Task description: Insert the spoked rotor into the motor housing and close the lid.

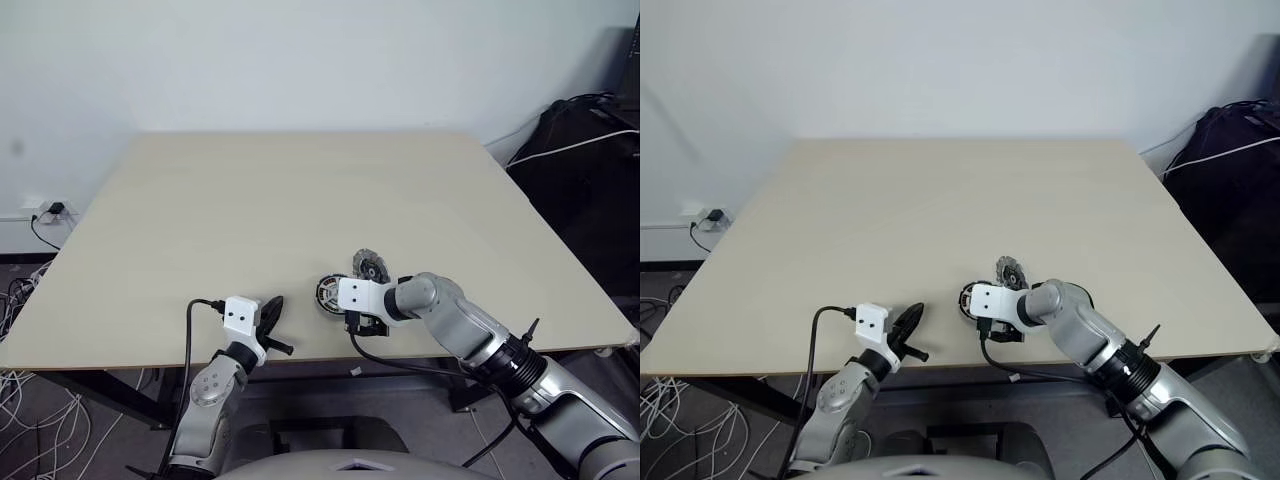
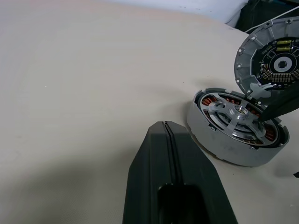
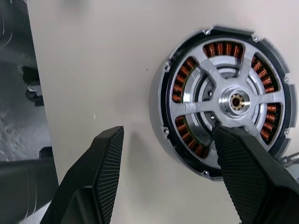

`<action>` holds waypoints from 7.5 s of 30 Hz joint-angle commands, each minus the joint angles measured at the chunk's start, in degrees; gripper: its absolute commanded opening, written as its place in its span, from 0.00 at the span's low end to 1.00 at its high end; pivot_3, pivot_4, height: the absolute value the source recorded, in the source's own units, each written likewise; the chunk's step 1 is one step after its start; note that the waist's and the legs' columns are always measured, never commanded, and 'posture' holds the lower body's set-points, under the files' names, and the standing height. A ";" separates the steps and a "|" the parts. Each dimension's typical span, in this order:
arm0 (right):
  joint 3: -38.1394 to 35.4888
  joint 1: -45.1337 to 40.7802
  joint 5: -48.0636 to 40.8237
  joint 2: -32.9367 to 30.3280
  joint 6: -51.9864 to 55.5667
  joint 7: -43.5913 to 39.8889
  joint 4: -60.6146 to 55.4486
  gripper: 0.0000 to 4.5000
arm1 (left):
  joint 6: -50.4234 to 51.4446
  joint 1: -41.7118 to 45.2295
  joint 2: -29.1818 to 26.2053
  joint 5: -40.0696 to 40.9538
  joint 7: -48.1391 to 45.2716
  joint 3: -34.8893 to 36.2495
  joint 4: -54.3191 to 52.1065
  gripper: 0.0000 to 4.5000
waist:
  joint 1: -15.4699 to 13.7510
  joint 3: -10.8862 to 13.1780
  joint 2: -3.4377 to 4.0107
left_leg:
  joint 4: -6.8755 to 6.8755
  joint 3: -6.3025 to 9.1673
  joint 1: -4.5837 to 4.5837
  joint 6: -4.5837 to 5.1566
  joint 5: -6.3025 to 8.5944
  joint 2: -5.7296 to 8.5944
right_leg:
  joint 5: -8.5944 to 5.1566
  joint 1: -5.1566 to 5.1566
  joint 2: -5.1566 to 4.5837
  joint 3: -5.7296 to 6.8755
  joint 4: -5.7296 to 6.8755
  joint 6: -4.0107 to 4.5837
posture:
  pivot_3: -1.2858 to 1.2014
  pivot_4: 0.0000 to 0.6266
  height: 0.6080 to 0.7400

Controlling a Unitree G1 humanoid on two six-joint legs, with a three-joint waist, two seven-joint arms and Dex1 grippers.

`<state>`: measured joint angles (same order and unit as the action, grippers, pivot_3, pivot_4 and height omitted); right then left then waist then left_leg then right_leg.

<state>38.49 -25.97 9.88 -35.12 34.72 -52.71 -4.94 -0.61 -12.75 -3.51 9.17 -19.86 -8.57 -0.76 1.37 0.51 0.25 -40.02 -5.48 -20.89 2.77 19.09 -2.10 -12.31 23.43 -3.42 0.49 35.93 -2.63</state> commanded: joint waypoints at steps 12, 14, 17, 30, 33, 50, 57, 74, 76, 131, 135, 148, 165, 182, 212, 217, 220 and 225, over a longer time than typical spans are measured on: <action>-2.86 -1.13 1.26 1.84 -0.83 -0.65 1.42 0.39 | -0.63 -0.10 0.46 0.46 0.48 -0.09 -3.50 0.00 | 0.01 -0.01 0.00 | -0.01 -0.01 0.05 -0.01 0.00 0.00 | 0.01 -0.05 0.00 0.00 0.01 0.00 | 0.52 0.00 1.00; -3.22 -1.04 1.37 2.06 -0.62 -0.57 1.26 0.25 | -0.64 -0.09 0.48 0.49 0.50 -0.12 -3.52 0.00 | 0.02 0.00 0.00 | -0.01 -0.01 0.05 -0.01 -0.01 0.00 | 0.00 -0.04 0.00 0.00 0.02 0.00 | 0.52 0.00 1.00; -3.54 -0.86 1.41 2.13 -0.40 -0.62 0.90 0.04 | -0.60 0.04 0.46 0.46 0.49 -0.24 -3.49 0.00 | 0.04 0.00 0.01 | -0.03 -0.02 0.06 -0.01 0.00 0.00 | 0.01 -0.06 0.00 -0.01 0.03 0.00 | 0.52 0.00 1.00; -5.79 -0.41 -1.24 2.87 6.28 -1.56 -3.70 0.02 | -0.33 0.48 0.43 0.56 0.24 -0.35 -3.12 0.00 | -0.12 0.00 0.00 | -0.07 -0.01 0.01 0.00 0.00 0.00 | 0.02 -0.02 0.00 -0.01 0.03 0.00 | 0.52 0.00 1.00; -6.57 -1.20 -3.39 3.90 10.79 -2.19 -5.47 0.02 | -0.30 0.51 0.44 0.62 0.16 -0.34 -3.05 0.00 | -0.15 0.00 0.00 | -0.06 0.00 -0.02 0.00 0.00 0.00 | 0.02 0.02 0.00 0.00 0.03 0.01 | 0.52 0.00 1.00; -5.20 -1.93 -6.50 5.48 15.01 -1.57 -4.91 0.10 | -0.32 -0.17 0.35 0.68 -0.10 -0.26 -3.17 0.00 | -0.08 0.00 0.00 | -0.06 0.00 -0.05 0.00 0.00 0.00 | 0.01 0.04 0.00 0.01 0.03 0.01 | 0.52 0.00 1.00; -5.96 -1.96 -7.75 7.64 14.83 -0.51 -5.99 0.59 | -0.44 -0.07 0.46 0.70 -0.15 -0.12 -2.72 0.00 | -0.08 0.00 0.00 | -0.07 0.00 -0.04 0.00 0.00 0.00 | 0.02 0.02 0.00 0.01 0.03 0.01 | 0.52 0.00 1.00; -22.88 0.84 -24.01 21.52 9.55 7.94 -11.77 0.72 | -0.58 0.49 0.33 0.87 -0.71 0.23 -1.86 0.00 | -0.14 -0.02 -0.02 | -0.07 0.07 -0.03 0.01 0.01 0.00 | 0.04 -0.05 0.00 0.08 0.03 -0.03 | 0.52 0.00 1.00; -24.96 0.60 -21.89 23.43 5.98 13.46 -10.00 0.72 | -0.59 0.58 0.25 0.90 -0.79 0.33 -1.76 0.00 | -0.11 -0.03 0.00 | -0.07 0.04 -0.04 -0.01 0.00 0.00 | 0.06 -0.02 0.00 0.07 0.02 -0.06 | 0.52 0.00 1.00; -17.87 6.28 -9.70 -5.18 3.86 -1.22 -13.73 0.01 | -0.87 0.68 -0.30 0.83 -1.51 0.39 -1.25 0.00 | -0.19 0.06 -0.11 | -0.06 -0.01 0.00 0.09 0.04 0.00 | 0.01 0.00 -0.03 -0.02 0.00 0.02 | 0.52 0.00 1.00; -17.74 6.68 -9.85 -0.20 3.44 2.50 -11.59 0.01 | -1.21 0.58 -0.42 1.01 -1.88 0.59 -1.05 0.00 | -0.17 0.06 -0.11 | -0.06 -0.01 0.01 0.08 0.03 -0.01 | 0.01 0.00 -0.02 0.00 0.02 0.02 | 0.52 0.00 1.00; -15.35 7.91 -10.09 6.85 3.73 6.49 -8.84 0.01 | 1.19 -0.38 -4.23 3.08 -8.70 -0.92 -2.67 0.00 | -0.03 0.04 -0.10 | -0.06 -0.04 0.01 0.06 0.02 -0.01 | 0.01 -0.01 -0.02 0.00 0.02 0.01 | 0.52 0.00 1.00; -15.48 8.21 -10.87 12.08 3.78 10.26 -3.88 0.01 | -0.33 -1.86 -6.15 2.82 -11.58 -2.04 -2.07 0.00 | 0.04 0.03 -0.08 | -0.06 -0.05 0.03 0.04 0.02 -0.01 | 0.01 -0.02 -0.02 -0.01 0.05 0.01 | 0.52 0.00 1.00; -17.23 8.32 -12.25 15.75 7.67 14.86 -1.05 0.01 | -10.72 0.08 -7.31 -0.99 -14.03 -3.35 2.17 0.00 | 0.03 0.01 -0.04 | -0.06 -0.06 0.03 0.04 0.02 -0.02 | 0.01 -0.01 -0.02 -0.01 0.05 0.01 | 0.52 0.00 1.00; -24.28 10.32 -19.26 20.31 1.49 18.35 -2.96 0.01 | -10.68 -0.19 -7.70 -0.96 -14.81 -4.13 1.88 0.00 | 0.19 -0.38 0.24 | -0.05 -0.06 0.06 0.07 0.03 -0.02 | 0.02 -0.02 -0.04 -0.01 0.07 -0.01 | 0.52 0.00 1.00; -26.36 11.48 -21.32 19.82 1.04 18.08 -5.57 0.29 | -10.71 -0.19 -7.64 -0.74 -15.01 -4.05 2.46 0.00 | 0.14 -0.38 0.23 | -0.05 -0.06 0.04 0.08 0.04 -0.02 | 0.01 -0.01 -0.04 -0.01 0.06 -0.01 | 0.52 0.00 1.00; -26.84 12.33 -21.85 19.32 0.66 17.86 -5.91 0.50 | -10.84 0.00 -7.61 -0.66 -15.22 -3.97 2.98 0.00 | 0.14 -0.37 0.23 | -0.05 -0.06 0.05 0.09 0.04 -0.02 | 0.01 -0.02 -0.04 -0.01 0.06 0.00 | 0.52 0.00 1.00; -26.63 13.45 -21.08 17.73 -1.32 17.56 -3.11 0.86 | -11.15 0.17 -7.65 -0.63 -15.54 -3.81 3.54 0.00 | 0.18 -0.37 0.23 | -0.05 -0.07 0.05 0.09 0.04 -0.02 | 0.01 -0.01 -0.05 -0.01 0.06 0.01 | 0.52 0.00 1.00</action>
<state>13.00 -12.22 -11.09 -17.14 35.33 -34.85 -7.98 -10.56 -13.38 -11.36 7.88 -35.08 -12.38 3.07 1.55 0.14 0.48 -40.06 -5.56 -20.84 2.86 19.13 -2.12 -12.30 23.42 -3.46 0.47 35.99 -2.63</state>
